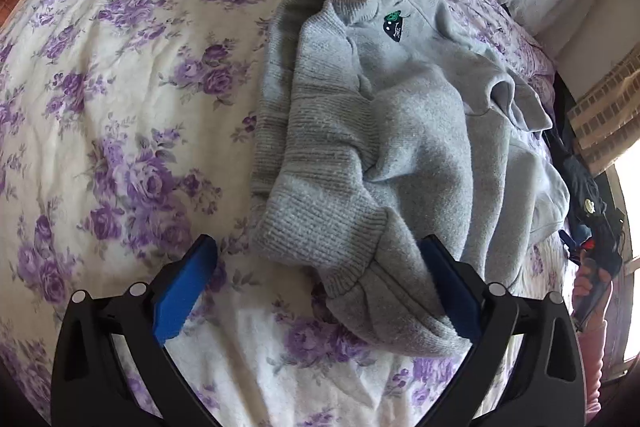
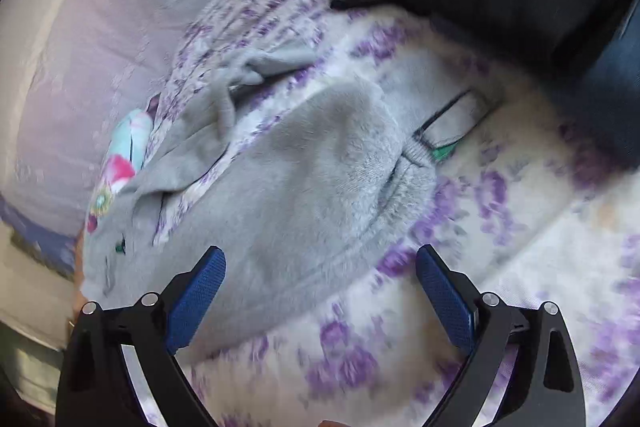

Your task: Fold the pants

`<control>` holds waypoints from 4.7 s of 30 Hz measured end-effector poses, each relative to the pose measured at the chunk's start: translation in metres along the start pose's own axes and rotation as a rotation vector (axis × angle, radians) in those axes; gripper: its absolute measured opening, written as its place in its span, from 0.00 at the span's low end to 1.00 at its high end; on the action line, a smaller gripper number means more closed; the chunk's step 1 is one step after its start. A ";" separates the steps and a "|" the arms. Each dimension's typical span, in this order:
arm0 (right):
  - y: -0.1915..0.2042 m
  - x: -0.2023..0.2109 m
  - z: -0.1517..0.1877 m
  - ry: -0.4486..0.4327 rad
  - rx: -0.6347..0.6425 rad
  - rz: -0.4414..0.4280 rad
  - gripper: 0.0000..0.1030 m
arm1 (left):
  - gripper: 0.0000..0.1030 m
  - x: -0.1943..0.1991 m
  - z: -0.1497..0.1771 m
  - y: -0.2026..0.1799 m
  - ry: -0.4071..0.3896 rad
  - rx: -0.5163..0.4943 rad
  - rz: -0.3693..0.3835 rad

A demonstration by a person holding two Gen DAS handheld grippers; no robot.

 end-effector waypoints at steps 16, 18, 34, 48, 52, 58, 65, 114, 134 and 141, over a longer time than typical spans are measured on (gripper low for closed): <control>0.004 0.109 0.020 -0.085 0.257 0.129 0.33 | 0.19 0.056 0.043 -0.035 -0.102 -0.030 0.157; -0.005 0.100 0.030 0.008 0.302 0.237 0.51 | 0.34 0.045 0.056 -0.021 -0.065 -0.043 0.056; 0.076 -0.047 -0.138 0.004 -0.030 -0.266 0.96 | 0.87 0.115 -0.016 -0.100 -0.302 -0.240 0.002; 0.115 -0.102 -0.184 -0.136 0.314 -0.028 0.22 | 0.55 -0.034 -0.138 -0.071 -0.110 -0.128 -0.164; 0.128 -0.039 -0.177 -0.268 0.427 0.006 0.25 | 0.55 -0.043 -0.145 -0.058 -0.084 -0.096 -0.138; 0.050 -0.078 -0.159 -0.093 0.286 0.218 0.60 | 0.72 -0.056 -0.142 -0.068 -0.090 -0.156 -0.158; 0.041 -0.062 -0.126 0.053 0.203 0.236 0.69 | 0.77 -0.008 -0.131 -0.076 -0.177 -0.222 -0.173; 0.046 -0.083 -0.126 0.038 0.078 0.009 0.84 | 0.96 0.000 0.020 -0.067 -0.179 -0.318 -0.078; 0.047 -0.108 -0.129 0.064 0.413 0.362 0.50 | 0.96 0.000 0.021 -0.068 -0.179 -0.318 -0.075; 0.062 -0.044 -0.136 -0.127 0.402 0.303 0.57 | 0.96 0.000 0.021 -0.068 -0.180 -0.318 -0.077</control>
Point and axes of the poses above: each gripper's, at about its wrist camera, not at the fingertips, and x roughly against the way its jaws point, y to its left, z to its underside, the point moved 4 cm from there along -x, roughly the way its jaws point, and after that the axes turned 10 degrees about x, right-handed, at the moved point
